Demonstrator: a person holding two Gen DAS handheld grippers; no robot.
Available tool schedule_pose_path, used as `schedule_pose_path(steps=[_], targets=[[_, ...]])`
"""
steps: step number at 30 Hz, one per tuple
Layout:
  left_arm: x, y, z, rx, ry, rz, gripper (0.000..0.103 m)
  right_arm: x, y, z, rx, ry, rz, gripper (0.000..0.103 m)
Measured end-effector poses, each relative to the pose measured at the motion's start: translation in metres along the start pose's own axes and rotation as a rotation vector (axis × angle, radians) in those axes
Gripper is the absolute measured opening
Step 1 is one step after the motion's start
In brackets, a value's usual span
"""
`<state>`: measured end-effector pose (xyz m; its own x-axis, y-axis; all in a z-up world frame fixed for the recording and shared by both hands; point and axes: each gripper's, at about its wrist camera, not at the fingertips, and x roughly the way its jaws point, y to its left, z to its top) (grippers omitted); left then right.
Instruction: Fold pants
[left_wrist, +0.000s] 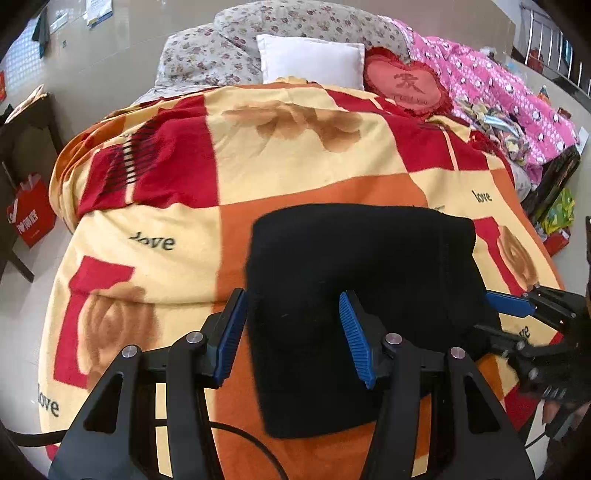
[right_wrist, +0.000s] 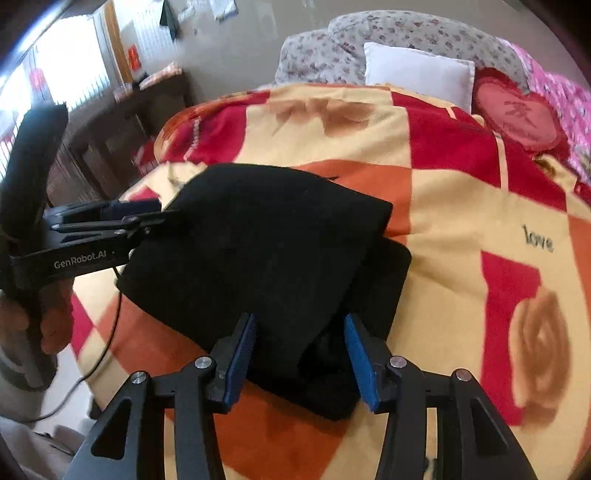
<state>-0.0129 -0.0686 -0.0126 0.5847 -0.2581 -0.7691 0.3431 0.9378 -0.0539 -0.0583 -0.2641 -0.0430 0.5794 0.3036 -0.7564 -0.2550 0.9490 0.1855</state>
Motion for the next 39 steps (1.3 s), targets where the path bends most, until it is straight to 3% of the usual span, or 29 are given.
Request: schedule_pose_path(steps=[4, 8, 11, 13, 16, 20, 23, 27, 30, 32, 36, 39], targets=[[-0.008, 0.022, -0.001, -0.068, 0.011, -0.048, 0.051, -0.01, -0.02, 0.003, 0.113, -0.025, 0.073, 0.049], [-0.007, 0.039, -0.002, -0.14, 0.011, -0.065, 0.065, -0.014, -0.042, 0.006, 0.239, -0.07, 0.072, 0.063], [0.003, 0.047, -0.004, -0.223, 0.043, -0.16, 0.065, -0.003, -0.045, 0.005, 0.243, -0.023, 0.033, 0.064], [0.013, 0.047, -0.005, -0.237, 0.074, -0.215, 0.065, 0.001, -0.052, 0.003, 0.285, -0.023, 0.061, 0.065], [0.023, 0.043, -0.005, -0.239, 0.088, -0.21, 0.067, 0.008, -0.06, 0.003, 0.343, -0.032, 0.137, 0.065], [0.032, 0.04, -0.005, -0.248, 0.1, -0.225, 0.079, 0.02, -0.063, 0.003, 0.367, -0.023, 0.182, 0.069], [0.036, 0.034, -0.006, -0.231, 0.092, -0.21, 0.08, 0.023, -0.063, 0.006, 0.372, -0.049, 0.193, 0.071], [0.039, 0.026, -0.006, -0.213, 0.087, -0.217, 0.08, 0.023, -0.054, 0.006, 0.336, -0.067, 0.17, 0.077], [0.032, 0.015, -0.006, -0.144, 0.066, -0.183, 0.073, 0.022, -0.047, 0.008, 0.3, -0.076, 0.159, 0.067], [0.025, 0.011, -0.004, -0.127, 0.055, -0.191, 0.062, 0.018, -0.044, 0.009, 0.279, -0.089, 0.144, 0.061], [0.011, 0.013, 0.011, -0.117, 0.033, -0.245, 0.058, 0.011, -0.038, 0.02, 0.24, -0.098, 0.124, 0.059], [0.008, 0.014, 0.027, -0.105, 0.004, -0.209, 0.058, 0.006, -0.033, 0.041, 0.206, -0.133, 0.116, 0.059]])
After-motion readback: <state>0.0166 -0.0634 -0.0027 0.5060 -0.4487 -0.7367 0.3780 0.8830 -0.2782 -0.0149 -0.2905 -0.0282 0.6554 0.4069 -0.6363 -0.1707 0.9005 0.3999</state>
